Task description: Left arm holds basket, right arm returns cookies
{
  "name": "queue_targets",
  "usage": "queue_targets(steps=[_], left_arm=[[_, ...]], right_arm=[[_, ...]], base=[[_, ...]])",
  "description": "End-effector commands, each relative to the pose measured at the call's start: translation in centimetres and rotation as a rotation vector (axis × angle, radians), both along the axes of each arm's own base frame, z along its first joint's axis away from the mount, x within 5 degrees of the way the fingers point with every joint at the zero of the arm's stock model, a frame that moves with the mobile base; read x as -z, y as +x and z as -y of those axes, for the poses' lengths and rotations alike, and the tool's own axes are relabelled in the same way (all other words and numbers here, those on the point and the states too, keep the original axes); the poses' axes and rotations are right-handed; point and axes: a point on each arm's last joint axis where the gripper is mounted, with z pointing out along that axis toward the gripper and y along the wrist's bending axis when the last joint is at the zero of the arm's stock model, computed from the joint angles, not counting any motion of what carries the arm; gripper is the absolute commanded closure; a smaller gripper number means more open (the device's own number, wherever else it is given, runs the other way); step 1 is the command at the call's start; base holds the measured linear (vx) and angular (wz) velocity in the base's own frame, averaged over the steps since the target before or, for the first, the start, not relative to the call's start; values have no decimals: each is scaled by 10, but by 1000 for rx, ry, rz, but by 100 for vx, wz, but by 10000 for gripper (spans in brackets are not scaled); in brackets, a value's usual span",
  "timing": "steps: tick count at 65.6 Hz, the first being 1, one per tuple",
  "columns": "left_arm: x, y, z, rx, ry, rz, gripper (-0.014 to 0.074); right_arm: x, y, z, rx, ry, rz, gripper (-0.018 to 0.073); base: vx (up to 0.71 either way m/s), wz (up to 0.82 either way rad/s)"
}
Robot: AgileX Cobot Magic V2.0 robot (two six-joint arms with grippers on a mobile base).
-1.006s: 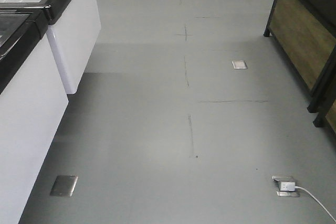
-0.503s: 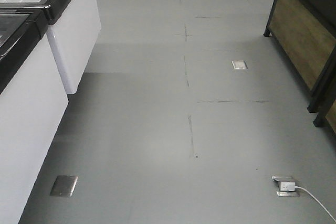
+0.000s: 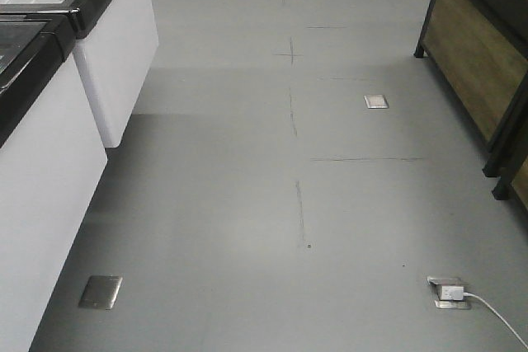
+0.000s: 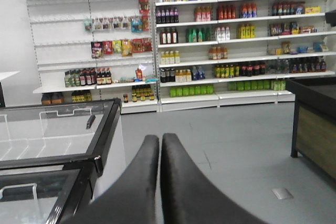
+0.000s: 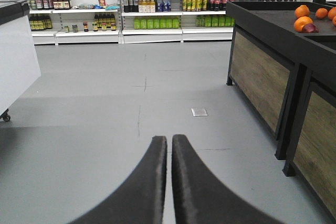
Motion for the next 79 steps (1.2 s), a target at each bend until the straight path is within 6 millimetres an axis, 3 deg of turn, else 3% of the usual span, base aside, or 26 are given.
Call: queue_targets(steps=[1, 18, 45, 56, 79], left_arm=[[-8, 11, 2, 8, -16, 56, 589], [5, 37, 2, 5, -2, -12, 491], [7, 40, 1, -5, 15, -14, 134], [6, 40, -5, -33, -9, -11, 121], [8, 33, -58, -282, -162, -18, 125]], right_arm=[[-1, 0, 0, -2, -14, 66, 568], [-1, 0, 0, -2, -14, 66, 568], [-1, 0, 0, -2, -14, 66, 568], [-1, 0, 0, -2, -14, 66, 568], [-1, 0, 0, -2, -14, 66, 568]], base=[[0, 0], [0, 0], [0, 0], [0, 0], [0, 0]])
